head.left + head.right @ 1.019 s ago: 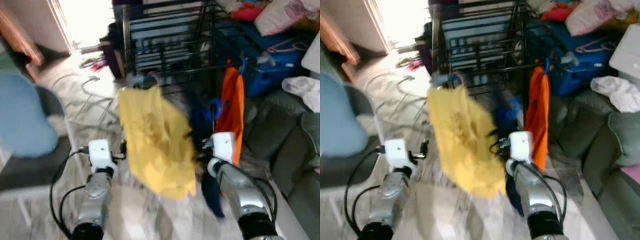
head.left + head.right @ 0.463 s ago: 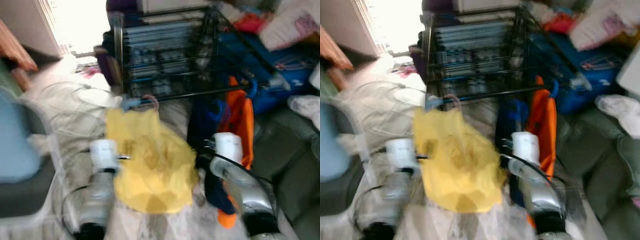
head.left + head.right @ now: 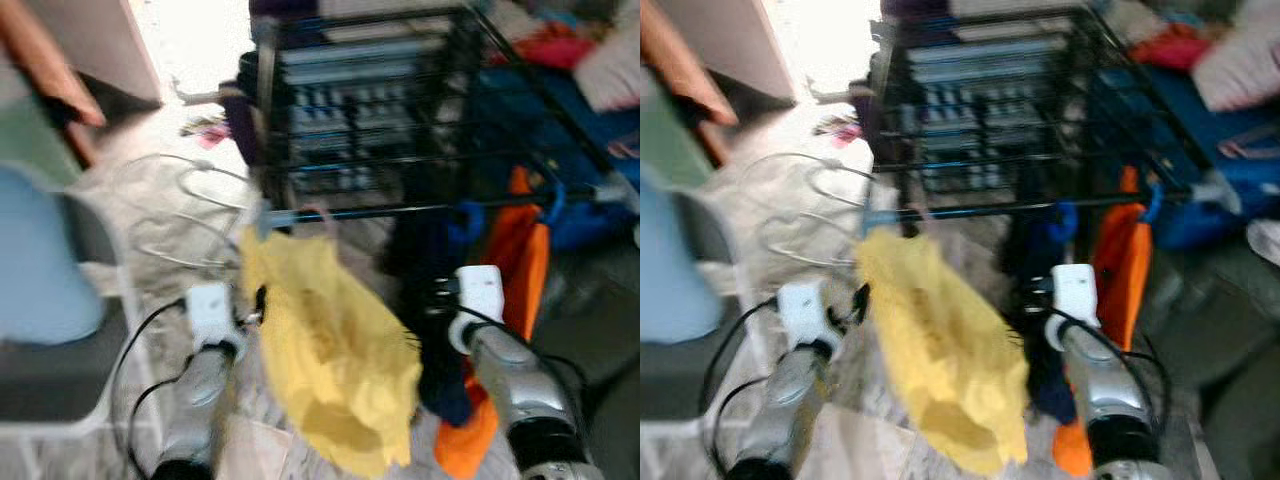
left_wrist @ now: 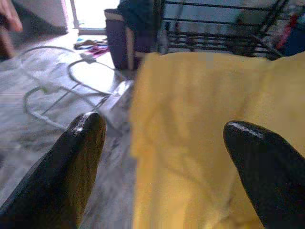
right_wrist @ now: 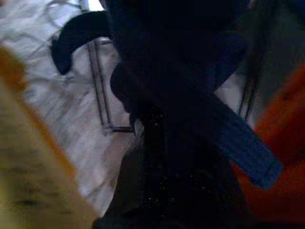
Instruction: Hang hanger
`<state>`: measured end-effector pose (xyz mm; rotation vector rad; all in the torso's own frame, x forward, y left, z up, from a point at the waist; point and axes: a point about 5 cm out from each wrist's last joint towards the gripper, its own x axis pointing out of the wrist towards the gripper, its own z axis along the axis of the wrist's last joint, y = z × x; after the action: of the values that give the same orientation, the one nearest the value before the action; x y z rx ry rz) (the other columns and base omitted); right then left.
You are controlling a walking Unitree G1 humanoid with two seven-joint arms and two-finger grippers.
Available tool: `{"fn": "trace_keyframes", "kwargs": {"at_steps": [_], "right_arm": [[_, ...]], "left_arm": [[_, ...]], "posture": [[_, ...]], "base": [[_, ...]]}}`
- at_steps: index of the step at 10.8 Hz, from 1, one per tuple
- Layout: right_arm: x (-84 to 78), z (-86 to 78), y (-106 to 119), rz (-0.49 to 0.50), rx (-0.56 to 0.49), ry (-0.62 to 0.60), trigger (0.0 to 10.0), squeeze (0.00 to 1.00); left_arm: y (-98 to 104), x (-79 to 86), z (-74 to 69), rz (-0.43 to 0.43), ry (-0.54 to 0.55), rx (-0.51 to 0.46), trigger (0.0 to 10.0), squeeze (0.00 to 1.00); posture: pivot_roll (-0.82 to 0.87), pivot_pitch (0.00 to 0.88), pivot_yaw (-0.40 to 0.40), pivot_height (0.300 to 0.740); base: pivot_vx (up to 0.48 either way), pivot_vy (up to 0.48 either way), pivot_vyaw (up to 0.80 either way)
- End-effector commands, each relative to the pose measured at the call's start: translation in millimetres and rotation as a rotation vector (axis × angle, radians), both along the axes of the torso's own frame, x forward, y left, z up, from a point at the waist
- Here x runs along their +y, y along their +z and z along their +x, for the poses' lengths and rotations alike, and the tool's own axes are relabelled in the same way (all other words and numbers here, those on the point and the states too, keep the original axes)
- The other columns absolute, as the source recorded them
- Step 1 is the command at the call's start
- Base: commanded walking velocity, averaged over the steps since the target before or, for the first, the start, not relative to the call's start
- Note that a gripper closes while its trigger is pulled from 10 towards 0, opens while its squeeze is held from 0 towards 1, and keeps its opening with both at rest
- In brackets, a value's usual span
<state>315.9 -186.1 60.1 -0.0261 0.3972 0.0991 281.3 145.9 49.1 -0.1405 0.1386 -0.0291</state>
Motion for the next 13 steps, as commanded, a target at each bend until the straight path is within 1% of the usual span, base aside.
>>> {"fn": "trace_keyframes", "kwargs": {"at_steps": [1, 2, 3, 5, 8, 11, 13], "right_arm": [[1.0, 10.5, 15, -0.003, -0.049, 0.017, 10.0, 0.0], [-1.7, 12.8, 16, -0.011, -0.046, 0.017, 10.0, 0.0], [-6.0, 20.8, 20, -0.017, -0.033, 0.01, 10.0, 0.0], [-7.9, 31.5, 26, -0.015, -0.031, -0.031, 10.0, 0.0], [-6.9, 44.9, 25, -0.002, 0.064, -0.052, 10.0, 0.0], [4.1, 56.3, 35, 0.009, 0.049, -0.017, 10.0, 0.0], [19.5, 60.4, 38, 0.029, 0.053, 0.034, 10.0, 0.0]], "left_arm": [[6, -0.4, 1.1, -0.003, -0.021, -0.019, 10.0, 0.0], [6, -0.2, -0.5, 0.004, -0.027, -0.018, 10.0, 0.0], [5, 1.9, -5.7, 0.006, -0.019, -0.007, 10.0, 0.0], [5, 4.6, -11.4, 0.002, -0.016, -0.003, 10.0, 0.0], [4, 6.0, -15.8, 0.006, -0.024, 0.017, 10.0, 0.0], [7, 5.6, -15.4, 0.005, -0.019, 0.014, 10.0, 0.0], [7, 6.5, -16.7, 0.008, -0.016, 0.022, 10.0, 0.0]], "posture": [[-0.19, 0.0, 0.086, 0.74], [-0.19, 0.0, 0.086, 0.74], [-0.18, 0.0, 0.079, 0.74], [-0.16, 0.0, 0.072, 0.74], [-0.14, 0.0, 0.062, 0.74], [-0.14, 0.0, 0.062, 0.74], [-0.12, 0.0, 0.05, 0.74]], "base": [[0.0, 0.0, 0.0], [0.0, 0.0, 0.0], [0.0, 0.0, 0.0], [0.0, 0.0, 0.0], [0.0, 0.0, 0.0], [0.0, 0.0, 0.0], [0.0, 0.0, 0.0]]}}
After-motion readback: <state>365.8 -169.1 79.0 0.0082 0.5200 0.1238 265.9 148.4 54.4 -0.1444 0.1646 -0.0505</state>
